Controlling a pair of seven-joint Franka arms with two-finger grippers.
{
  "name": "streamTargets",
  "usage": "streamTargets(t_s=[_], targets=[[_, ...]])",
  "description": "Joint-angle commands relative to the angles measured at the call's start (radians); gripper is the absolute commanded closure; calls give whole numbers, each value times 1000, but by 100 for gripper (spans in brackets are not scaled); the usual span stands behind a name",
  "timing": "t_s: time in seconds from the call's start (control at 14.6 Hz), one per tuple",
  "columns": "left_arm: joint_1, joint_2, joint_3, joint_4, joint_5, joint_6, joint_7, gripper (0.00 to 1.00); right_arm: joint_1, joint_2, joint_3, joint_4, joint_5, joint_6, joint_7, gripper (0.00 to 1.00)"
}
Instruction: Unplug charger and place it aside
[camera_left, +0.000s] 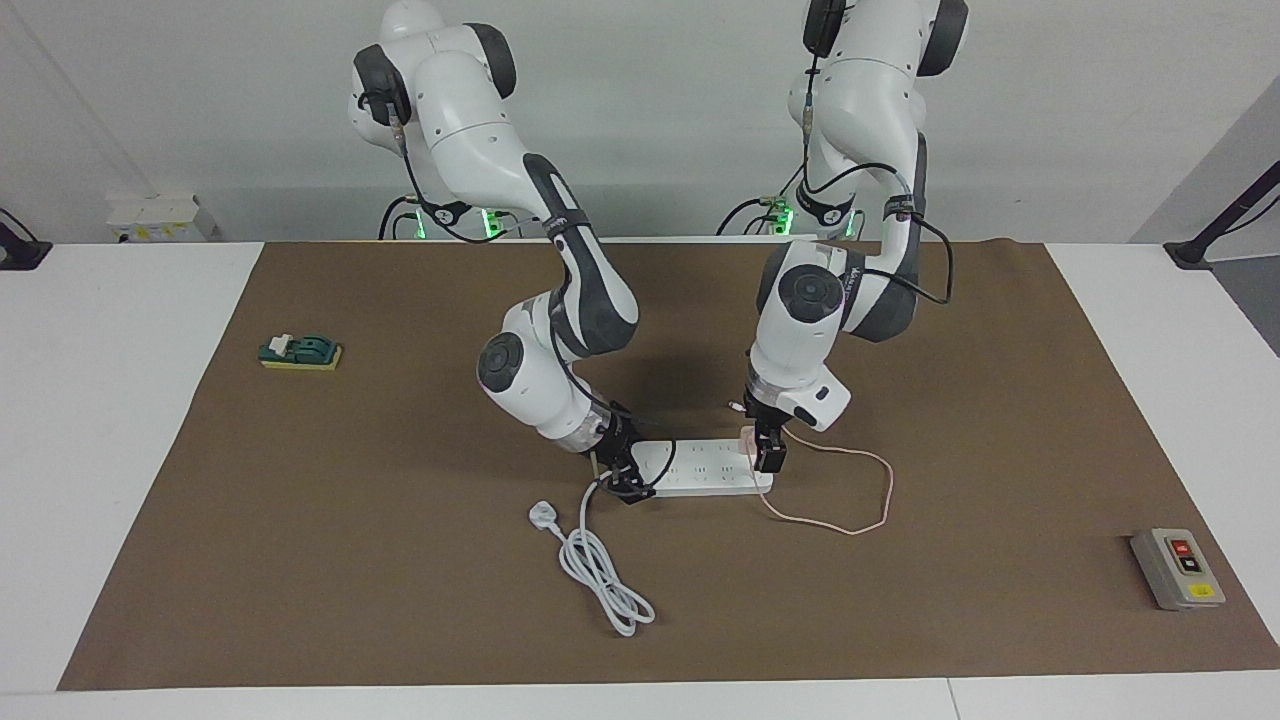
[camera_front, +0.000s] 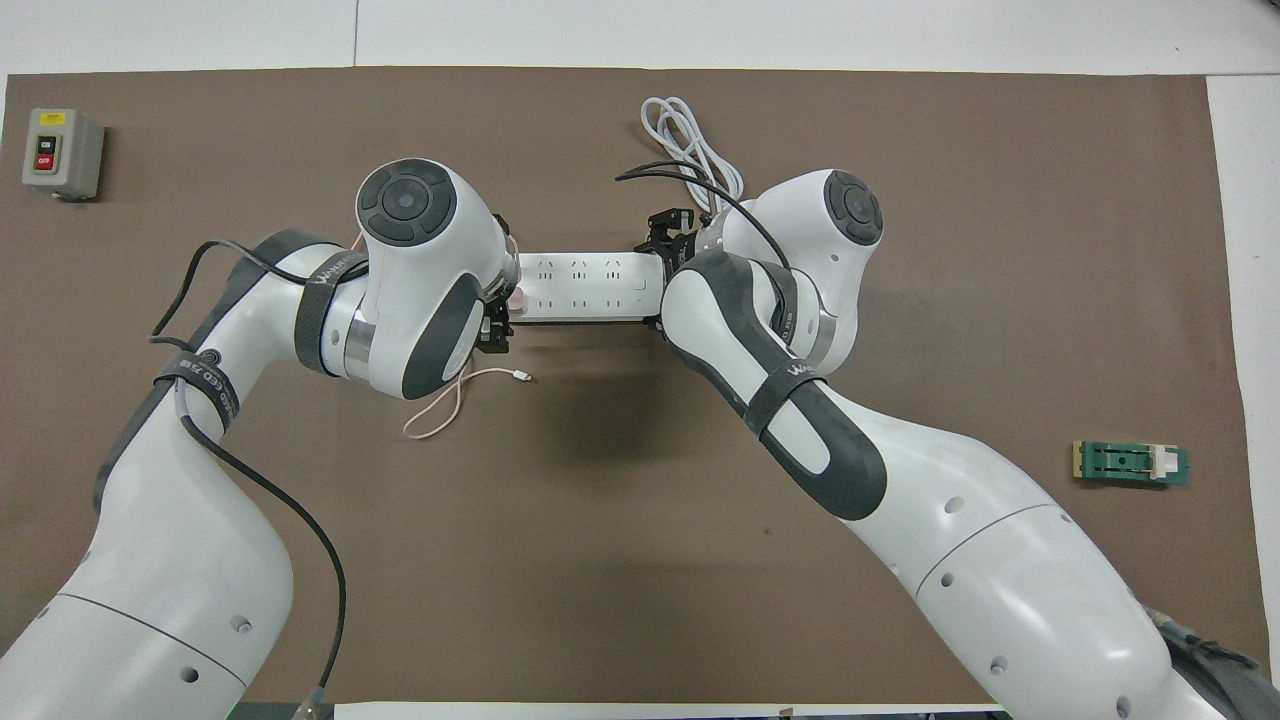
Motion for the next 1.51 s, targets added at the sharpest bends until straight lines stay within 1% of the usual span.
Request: streamTargets(t_s=[0.0,0.07,0.14,0.21,0.27,1.1,1.44], targets=[[-19,-6,16,-18,17,23,-11,48,-5,56,8,29,24,98,-26,100],[-21,-5,16,-18,17,23,-10,68,-7,56,8,29,24,98,-26,100],[-21,-6,16,-18,17,24,-8,81,-7,56,8,29,24,98,-26,100],[-19,-6,16,-16,17,24,-8,89,-5,56,8,29,24,98,-26,100],[-19,-5,15,-15,17,24,-8,100,-7,56,8,31,24,98,-26,100],[-22,-6,16,-13,17,10,-2,100,-7,56,8,29,24,98,-26,100],[-24,-8,15,38,21,-83,16,100,-7,56,8,31,22,98,-26,100]])
